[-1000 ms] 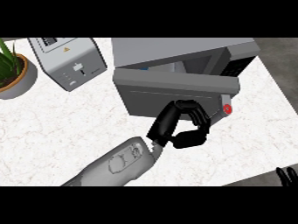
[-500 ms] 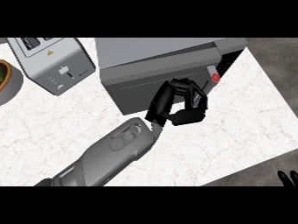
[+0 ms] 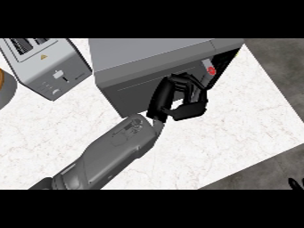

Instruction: Pick up the milk, place it into the microwave and close the microwave

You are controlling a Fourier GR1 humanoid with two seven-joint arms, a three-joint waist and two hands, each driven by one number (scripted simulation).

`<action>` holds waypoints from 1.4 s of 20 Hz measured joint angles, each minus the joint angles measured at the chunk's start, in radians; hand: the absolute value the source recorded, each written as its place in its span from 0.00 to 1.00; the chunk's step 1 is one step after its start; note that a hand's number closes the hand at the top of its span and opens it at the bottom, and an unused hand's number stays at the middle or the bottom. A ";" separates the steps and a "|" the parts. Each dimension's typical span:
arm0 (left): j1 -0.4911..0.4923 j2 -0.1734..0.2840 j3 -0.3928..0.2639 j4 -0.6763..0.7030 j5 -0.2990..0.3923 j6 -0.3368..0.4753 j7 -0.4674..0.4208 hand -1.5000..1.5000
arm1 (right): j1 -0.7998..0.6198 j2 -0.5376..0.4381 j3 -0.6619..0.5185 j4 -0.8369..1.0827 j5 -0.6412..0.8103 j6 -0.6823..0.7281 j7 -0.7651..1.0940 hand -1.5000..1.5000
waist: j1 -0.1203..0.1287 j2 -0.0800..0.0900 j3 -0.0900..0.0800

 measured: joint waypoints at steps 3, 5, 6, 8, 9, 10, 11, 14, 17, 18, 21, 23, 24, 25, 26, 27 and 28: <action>-0.001 0.001 -0.005 0.007 0.017 0.007 -0.025 1.00 | 0.006 -0.013 -0.001 -0.016 -0.013 0.009 0.008 0.00 | -0.009 0.001 0.001; -0.006 0.001 -0.009 0.014 0.027 0.010 -0.039 1.00 | 0.008 -0.020 -0.004 -0.028 -0.025 0.013 0.015 0.00 | -0.011 0.001 0.001; -0.007 0.001 -0.012 0.017 0.033 0.012 -0.043 1.00 | 0.007 -0.025 -0.007 -0.034 -0.030 0.016 0.017 0.00 | -0.012 0.001 0.001; -0.010 0.001 -0.013 0.020 0.044 0.014 -0.056 1.00 | 0.007 -0.031 -0.008 -0.043 -0.038 0.019 0.021 0.00 | -0.014 0.002 0.001; -0.011 0.000 -0.017 0.022 0.049 0.015 -0.062 1.00 | 0.005 -0.034 -0.011 -0.048 -0.042 0.019 0.023 0.00 | -0.016 0.003 0.002; -0.013 0.000 -0.017 0.026 0.055 0.016 -0.066 1.00 | 0.006 -0.036 -0.014 -0.053 -0.044 0.020 0.023 0.00 | -0.018 0.002 0.002; -0.015 0.000 -0.019 0.030 0.059 0.018 -0.071 1.00 | 0.005 -0.040 -0.018 -0.060 -0.046 0.020 0.024 0.00 | -0.019 0.002 0.002; -0.018 -0.001 -0.021 0.038 0.075 0.024 -0.085 1.00 | 0.006 -0.047 -0.029 -0.075 -0.056 0.022 0.025 0.00 | -0.026 0.002 0.002; -0.023 -0.001 -0.025 0.046 0.087 0.025 -0.098 1.00 | 0.017 -0.053 -0.030 -0.084 -0.072 0.027 0.030 0.00 | -0.030 0.002 0.003; -0.024 -0.002 -0.027 0.048 0.091 0.025 -0.103 1.00 | 0.020 -0.055 -0.029 -0.086 -0.081 0.030 0.031 0.00 | -0.030 0.003 0.003; -0.028 -0.002 -0.030 0.053 0.105 0.026 -0.116 1.00 | 0.028 -0.060 -0.025 -0.097 -0.103 0.036 0.038 0.00 | -0.034 0.004 0.004; -0.031 -0.003 -0.031 0.058 0.114 0.026 -0.123 1.00 | 0.036 -0.065 -0.026 -0.105 -0.116 0.040 0.043 0.00 | -0.036 0.004 0.003; -0.032 -0.003 -0.033 0.061 0.119 0.027 -0.125 1.00 | 0.041 -0.069 -0.026 -0.108 -0.123 0.043 0.046 0.00 | -0.036 0.003 0.003; -0.033 -0.004 -0.035 0.063 0.122 0.030 -0.130 1.00 | 0.044 -0.072 -0.027 -0.110 -0.128 0.044 0.049 0.00 | -0.038 0.004 0.004; -0.035 -0.004 -0.036 0.066 0.127 0.029 -0.134 1.00 | 0.048 -0.074 -0.028 -0.113 -0.134 0.045 0.050 0.00 | -0.038 0.004 0.004; -0.037 -0.004 -0.038 0.068 0.130 0.030 -0.137 1.00 | 0.049 -0.077 -0.031 -0.115 -0.137 0.047 0.052 0.00 | -0.038 0.004 0.004; -0.038 -0.005 -0.039 0.071 0.134 0.029 -0.141 1.00 | 0.052 -0.080 -0.032 -0.118 -0.141 0.048 0.054 0.00 | -0.038 0.004 0.004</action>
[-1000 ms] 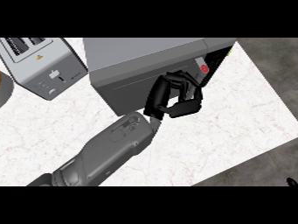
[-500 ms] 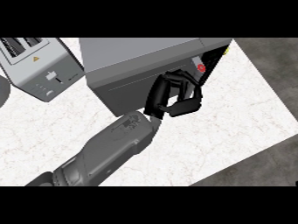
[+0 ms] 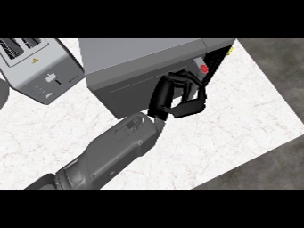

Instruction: Pick up the milk, place it into the microwave and close the microwave

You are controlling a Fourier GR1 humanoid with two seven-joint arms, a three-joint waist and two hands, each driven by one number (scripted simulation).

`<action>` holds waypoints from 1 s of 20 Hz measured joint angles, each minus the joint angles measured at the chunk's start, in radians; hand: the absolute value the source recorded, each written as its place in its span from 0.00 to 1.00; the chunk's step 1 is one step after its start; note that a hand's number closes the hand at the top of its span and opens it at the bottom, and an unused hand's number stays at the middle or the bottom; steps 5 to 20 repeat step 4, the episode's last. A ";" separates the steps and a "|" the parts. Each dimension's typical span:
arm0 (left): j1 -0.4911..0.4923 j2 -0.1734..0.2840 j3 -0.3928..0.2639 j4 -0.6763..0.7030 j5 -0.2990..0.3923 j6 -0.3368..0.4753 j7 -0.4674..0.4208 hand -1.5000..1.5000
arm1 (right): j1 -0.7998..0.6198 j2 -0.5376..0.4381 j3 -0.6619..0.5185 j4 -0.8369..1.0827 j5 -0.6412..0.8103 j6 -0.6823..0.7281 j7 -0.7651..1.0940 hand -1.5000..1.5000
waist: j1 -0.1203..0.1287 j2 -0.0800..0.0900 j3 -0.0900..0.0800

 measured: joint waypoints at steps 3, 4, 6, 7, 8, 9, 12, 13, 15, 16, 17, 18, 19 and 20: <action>-0.002 0.000 -0.004 0.007 0.010 -0.001 -0.012 1.00 | 0.009 -0.012 -0.005 -0.011 -0.010 0.008 0.006 0.00 | -0.002 -0.001 0.000; -0.003 -0.001 -0.005 0.009 0.014 -0.001 -0.015 1.00 | 0.013 -0.014 -0.005 -0.016 -0.013 0.009 0.007 0.00 | -0.003 -0.002 0.000; -0.003 -0.001 -0.005 0.009 0.014 -0.001 -0.015 1.00 | 0.013 -0.014 -0.005 -0.016 -0.013 0.009 0.007 0.00 | -0.003 -0.002 0.000; -0.003 -0.001 -0.005 0.009 0.014 -0.001 -0.015 1.00 | 0.013 -0.014 -0.005 -0.016 -0.013 0.009 0.007 0.00 | -0.003 -0.002 0.000; -0.003 -0.001 -0.005 0.009 0.014 -0.001 -0.015 1.00 | 0.013 -0.014 -0.005 -0.016 -0.013 0.009 0.007 0.00 | -0.003 -0.002 0.000; -0.003 -0.001 -0.005 0.009 0.014 -0.001 -0.015 1.00 | 0.013 -0.014 -0.005 -0.016 -0.013 0.009 0.007 0.00 | -0.003 -0.002 0.000; -0.003 -0.001 -0.005 0.009 0.014 -0.001 -0.015 1.00 | 0.013 -0.014 -0.005 -0.016 -0.013 0.009 0.007 0.00 | -0.003 -0.002 0.000; -0.003 -0.001 -0.005 0.009 0.014 -0.001 -0.015 1.00 | 0.013 -0.014 -0.005 -0.016 -0.013 0.009 0.007 0.00 | -0.003 -0.002 0.000; -0.003 -0.001 -0.005 0.009 0.014 -0.001 -0.015 1.00 | 0.013 -0.014 -0.005 -0.016 -0.013 0.009 0.007 0.00 | -0.003 -0.002 0.000; -0.003 -0.001 -0.005 0.009 0.014 -0.001 -0.015 1.00 | 0.013 -0.014 -0.005 -0.016 -0.013 0.009 0.007 0.00 | -0.003 -0.002 0.000; -0.003 -0.001 -0.005 0.009 0.014 -0.001 -0.015 1.00 | 0.013 -0.014 -0.005 -0.016 -0.013 0.009 0.007 0.00 | -0.003 -0.002 0.000; -0.003 -0.001 -0.005 0.009 0.014 -0.001 -0.015 1.00 | 0.013 -0.014 -0.005 -0.016 -0.013 0.009 0.007 0.00 | -0.003 -0.002 0.000; -0.003 -0.001 -0.005 0.009 0.014 -0.001 -0.015 1.00 | 0.013 -0.014 -0.005 -0.016 -0.013 0.009 0.007 0.00 | -0.003 -0.002 0.000; -0.003 -0.001 -0.005 0.009 0.014 -0.001 -0.015 1.00 | 0.013 -0.014 -0.005 -0.016 -0.013 0.009 0.007 0.00 | -0.003 -0.002 0.000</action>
